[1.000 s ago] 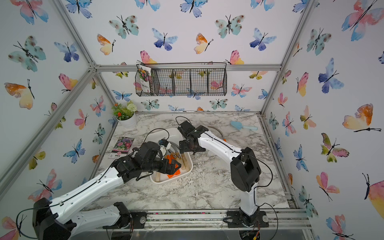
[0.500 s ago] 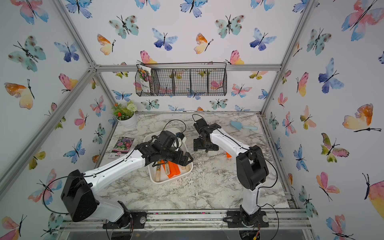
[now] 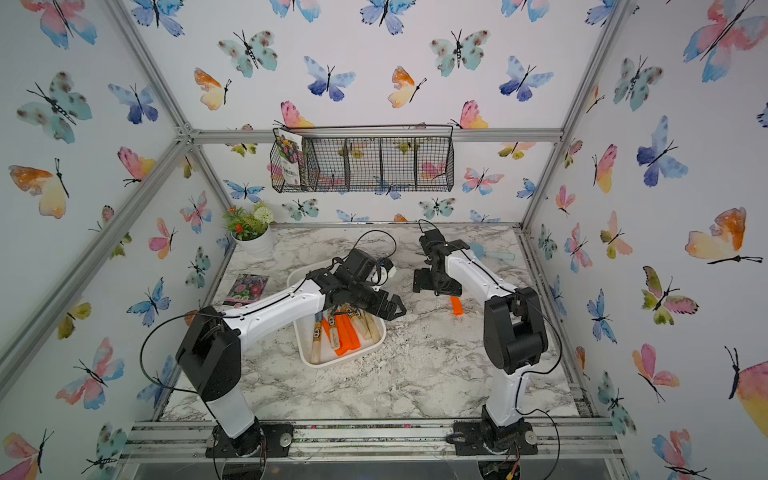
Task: Put small sickles into storage boxes
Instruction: Pick up the sickle at the center of the board.
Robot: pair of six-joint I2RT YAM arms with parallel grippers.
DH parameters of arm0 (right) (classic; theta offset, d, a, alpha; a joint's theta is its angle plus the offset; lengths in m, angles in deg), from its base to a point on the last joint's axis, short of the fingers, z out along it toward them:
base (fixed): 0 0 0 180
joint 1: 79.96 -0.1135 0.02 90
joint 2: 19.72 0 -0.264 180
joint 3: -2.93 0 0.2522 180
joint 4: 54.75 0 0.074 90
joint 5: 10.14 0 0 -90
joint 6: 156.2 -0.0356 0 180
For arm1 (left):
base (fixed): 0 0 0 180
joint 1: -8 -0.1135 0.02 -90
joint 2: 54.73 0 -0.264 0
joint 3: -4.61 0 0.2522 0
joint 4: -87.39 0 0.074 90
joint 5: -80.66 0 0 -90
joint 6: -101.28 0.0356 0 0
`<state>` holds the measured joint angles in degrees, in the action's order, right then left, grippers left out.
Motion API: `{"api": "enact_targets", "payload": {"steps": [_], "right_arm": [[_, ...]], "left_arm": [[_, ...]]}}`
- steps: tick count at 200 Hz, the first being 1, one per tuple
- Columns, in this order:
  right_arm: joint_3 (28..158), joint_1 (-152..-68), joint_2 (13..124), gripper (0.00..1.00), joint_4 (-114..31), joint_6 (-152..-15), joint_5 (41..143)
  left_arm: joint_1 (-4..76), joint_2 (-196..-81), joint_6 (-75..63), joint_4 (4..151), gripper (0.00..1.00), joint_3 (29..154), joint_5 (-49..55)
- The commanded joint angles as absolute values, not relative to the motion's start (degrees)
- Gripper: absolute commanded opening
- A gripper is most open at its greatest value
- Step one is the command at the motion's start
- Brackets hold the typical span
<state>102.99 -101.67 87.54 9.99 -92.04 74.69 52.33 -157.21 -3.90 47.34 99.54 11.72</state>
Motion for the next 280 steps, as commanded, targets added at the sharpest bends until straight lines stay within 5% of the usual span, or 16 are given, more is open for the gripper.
{"api": "enact_targets", "payload": {"steps": [1, 58, 280], "right_arm": [[101.65, -99.67, 89.34, 0.98, 11.13, -90.12, 75.36], [98.24, -95.49, 91.54, 0.95, 8.47, -88.81, 77.06], [94.19, -91.57, 96.29, 0.18, 4.16, -84.92, 78.59]], "left_arm": [[52.07, -160.63, -2.17, 48.49, 0.98, 103.02, 15.13], [51.95, -167.67, -1.14, 48.58, 0.98, 109.23, 17.53], [49.57, -171.66, -2.16, 50.06, 0.98, 108.88, 21.95]]}}
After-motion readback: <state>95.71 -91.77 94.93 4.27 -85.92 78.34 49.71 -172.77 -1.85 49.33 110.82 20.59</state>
